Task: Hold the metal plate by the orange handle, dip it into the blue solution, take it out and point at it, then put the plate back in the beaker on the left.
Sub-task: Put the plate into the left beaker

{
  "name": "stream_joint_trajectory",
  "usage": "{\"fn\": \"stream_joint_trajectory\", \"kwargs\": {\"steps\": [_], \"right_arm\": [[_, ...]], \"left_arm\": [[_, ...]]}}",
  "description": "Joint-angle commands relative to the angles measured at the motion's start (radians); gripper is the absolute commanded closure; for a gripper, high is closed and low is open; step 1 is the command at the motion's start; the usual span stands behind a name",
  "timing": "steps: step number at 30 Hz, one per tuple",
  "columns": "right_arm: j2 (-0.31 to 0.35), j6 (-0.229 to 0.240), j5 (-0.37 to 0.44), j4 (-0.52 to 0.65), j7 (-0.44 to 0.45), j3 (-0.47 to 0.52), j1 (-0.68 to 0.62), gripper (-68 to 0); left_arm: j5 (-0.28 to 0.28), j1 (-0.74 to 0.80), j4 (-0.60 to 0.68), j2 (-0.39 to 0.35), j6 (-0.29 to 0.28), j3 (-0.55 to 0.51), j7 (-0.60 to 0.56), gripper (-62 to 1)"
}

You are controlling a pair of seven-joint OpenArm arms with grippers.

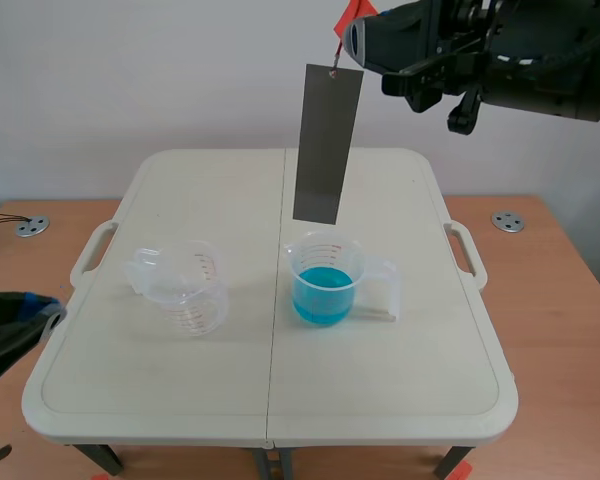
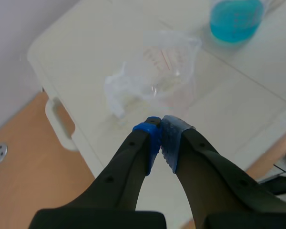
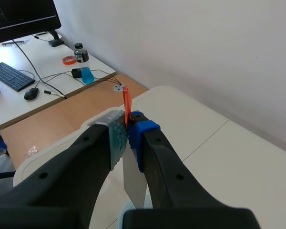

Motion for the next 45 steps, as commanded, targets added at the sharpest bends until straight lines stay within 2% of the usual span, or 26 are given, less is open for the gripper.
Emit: {"fn": "stream_joint_trajectory", "kwargs": {"steps": [1,7,13,23,33,37,45], "right_arm": [[0.0,0.011,0.019,0.024,0.015,0.004,0.013,-1.3],[0.0,0.011,0.024,0.024,0.016,0.004,0.015,-1.3],[0.0,0.011,0.043,0.024,0.014,0.0,0.03,-1.3],[-0.004,0.011,0.068,0.024,0.015,-0.056,0.095,-1.3],[-0.106,0.011,0.016,0.024,-0.003,-0.117,0.135,-1.3],[-0.157,0.011,-0.027,0.024,-0.006,-0.151,0.137,-1.3],[-0.248,0.011,-0.13,0.022,-0.011,-0.233,0.137,-1.3]], "left_arm": [[-0.007,0.051,0.011,0.002,0.002,-0.017,-0.039,-2.1],[-0.007,0.238,0.011,0.002,0.003,-0.087,-0.07,-2.1],[-0.007,0.373,0.011,0.004,0.022,-0.093,-0.07,-2.1],[0.002,0.439,-0.055,0.047,0.024,-0.09,-0.066,-2.1],[0.005,0.435,-0.158,0.058,0.02,-0.075,-0.124,-2.1],[0.009,0.426,-0.183,0.058,0.019,-0.047,-0.126,-2.1],[0.054,0.425,-0.207,0.058,0.02,0.001,-0.138,-2.1]]}}
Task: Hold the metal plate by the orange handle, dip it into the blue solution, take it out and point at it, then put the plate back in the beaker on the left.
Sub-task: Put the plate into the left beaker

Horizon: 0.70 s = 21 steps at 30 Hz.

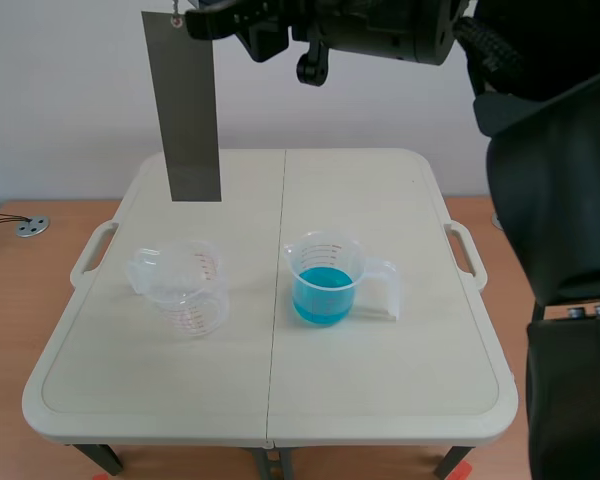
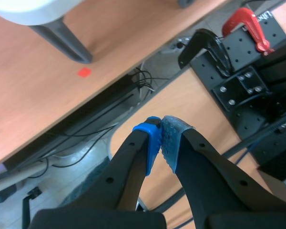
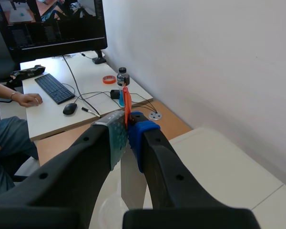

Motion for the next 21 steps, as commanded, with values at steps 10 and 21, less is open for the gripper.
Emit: {"fn": "stream_joint_trajectory", "kwargs": {"steps": [10,21], "right_arm": [[-0.073,0.011,-0.063,-0.04,0.034,-0.063,0.026,-1.3],[-0.073,0.011,-0.063,-0.181,0.081,-0.075,0.088,-1.3]], "left_arm": [[-0.002,0.003,-0.009,0.003,0.0,-0.001,-0.011,-2.1],[-0.002,0.003,-0.048,0.003,-0.002,-0.001,-0.014,-2.1]]}}
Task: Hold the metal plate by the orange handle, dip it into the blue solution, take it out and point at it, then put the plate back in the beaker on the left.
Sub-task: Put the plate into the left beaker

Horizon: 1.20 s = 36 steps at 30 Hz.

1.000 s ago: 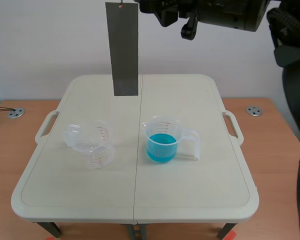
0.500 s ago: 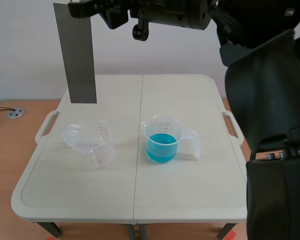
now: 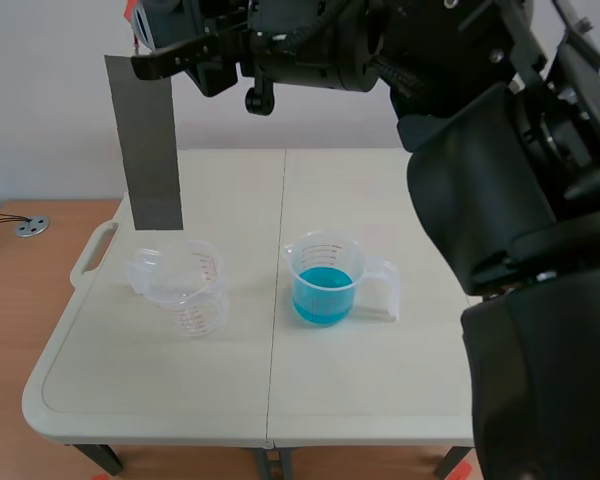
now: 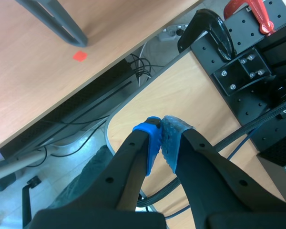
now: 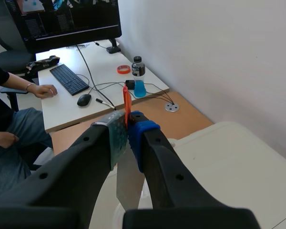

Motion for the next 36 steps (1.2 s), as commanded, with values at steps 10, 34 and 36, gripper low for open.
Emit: {"fn": "stream_joint_trajectory", "kwargs": {"steps": [10,34,36], "right_arm": [[-0.028,0.011,-0.021,-0.13,0.084,0.0,0.066,-1.3],[-0.028,0.011,-0.184,-0.393,0.252,-0.042,0.098,-1.3],[-0.028,0.011,-0.197,-0.404,0.259,-0.051,0.098,-1.3]], "left_arm": [[-0.006,0.003,0.0,0.003,-0.002,-0.002,-0.014,-2.1],[-0.006,0.003,0.0,0.003,-0.002,-0.002,-0.014,-2.1],[-0.006,0.003,0.0,0.003,-0.002,-0.002,-0.014,-2.1]]}}
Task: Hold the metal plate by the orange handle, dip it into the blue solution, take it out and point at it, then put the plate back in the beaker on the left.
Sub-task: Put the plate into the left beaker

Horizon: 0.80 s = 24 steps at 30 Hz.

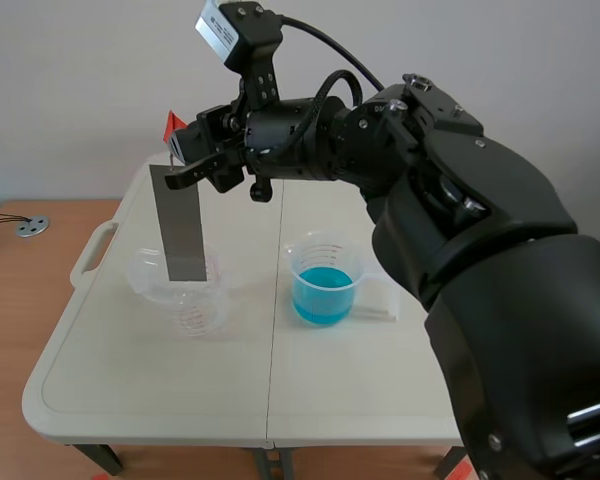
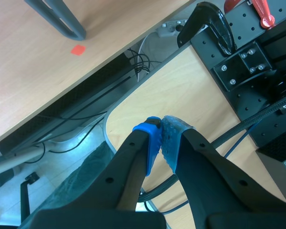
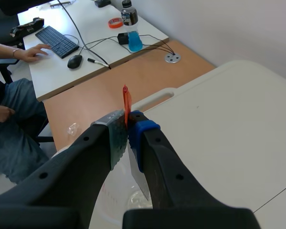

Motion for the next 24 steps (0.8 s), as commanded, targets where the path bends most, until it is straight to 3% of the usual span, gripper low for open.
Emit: {"fn": "stream_joint_trajectory", "kwargs": {"steps": [1,11,24], "right_arm": [[-0.031,0.012,0.008,0.002,0.023,-0.013,0.031,-1.3],[-0.031,0.012,0.003,-0.06,0.033,-0.036,0.031,-1.3],[-0.031,0.012,-0.07,-0.134,0.07,-0.036,0.03,-1.3]], "left_arm": [[-0.006,0.003,0.011,0.002,-0.002,-0.002,-0.014,-2.1],[-0.006,0.003,0.011,0.002,-0.001,-0.002,-0.014,-2.1],[-0.006,0.003,0.011,0.002,-0.001,-0.002,-0.014,-2.1]]}}
